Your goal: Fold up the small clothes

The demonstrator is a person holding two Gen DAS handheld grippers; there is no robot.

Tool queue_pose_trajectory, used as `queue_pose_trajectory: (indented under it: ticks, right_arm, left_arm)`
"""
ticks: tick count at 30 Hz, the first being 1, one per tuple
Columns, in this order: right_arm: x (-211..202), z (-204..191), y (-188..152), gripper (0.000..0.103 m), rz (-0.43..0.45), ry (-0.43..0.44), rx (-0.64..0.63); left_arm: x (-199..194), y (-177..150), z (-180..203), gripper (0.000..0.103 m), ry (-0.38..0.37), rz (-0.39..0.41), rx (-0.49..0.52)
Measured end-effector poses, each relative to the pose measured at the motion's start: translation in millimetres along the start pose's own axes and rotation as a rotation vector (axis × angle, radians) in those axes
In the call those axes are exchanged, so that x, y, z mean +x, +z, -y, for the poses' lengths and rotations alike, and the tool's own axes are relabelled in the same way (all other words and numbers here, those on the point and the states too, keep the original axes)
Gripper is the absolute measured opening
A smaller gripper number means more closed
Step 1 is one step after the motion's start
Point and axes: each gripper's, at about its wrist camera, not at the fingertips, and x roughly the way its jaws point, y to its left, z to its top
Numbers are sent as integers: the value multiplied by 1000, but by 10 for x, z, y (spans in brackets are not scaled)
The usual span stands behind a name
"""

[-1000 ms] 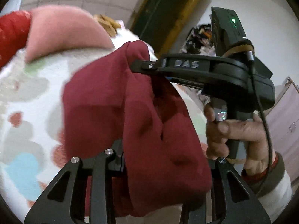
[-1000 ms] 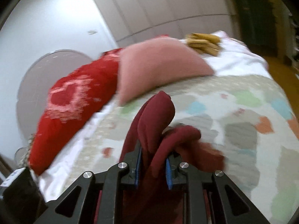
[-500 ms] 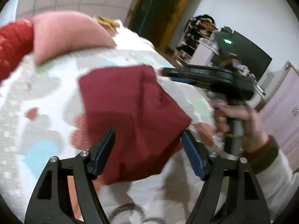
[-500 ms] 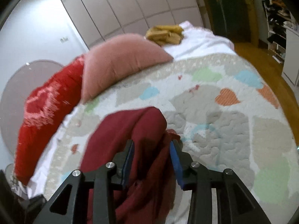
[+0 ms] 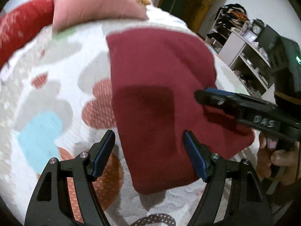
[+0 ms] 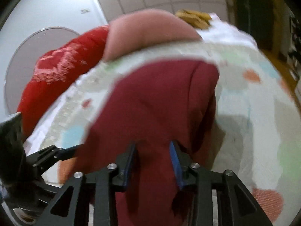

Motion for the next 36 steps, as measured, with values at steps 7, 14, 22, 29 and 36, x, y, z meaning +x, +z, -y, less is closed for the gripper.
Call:
queue_pose_trajectory:
  ticks: [7,14,22,29,36]
  right_arm:
    - [-377,112,38,35,114,49,73]
    - [-438,185,-17,36,132,15,106]
    - [-386,334,123,51,170,-26,174]
    - [1,634,188,73,120,36,274]
    - [339,868,175,87,107,183,293]
  left_arm:
    - [-238,49,22,76,38,71,18]
    - [-262,168,-10,76,85,113,33]
    - [-184,403,-40,76,77,133,20]
    - [136,608,-216,81,-40,68,-26]
    - [576,704,-448,94,-225,-71,-143]
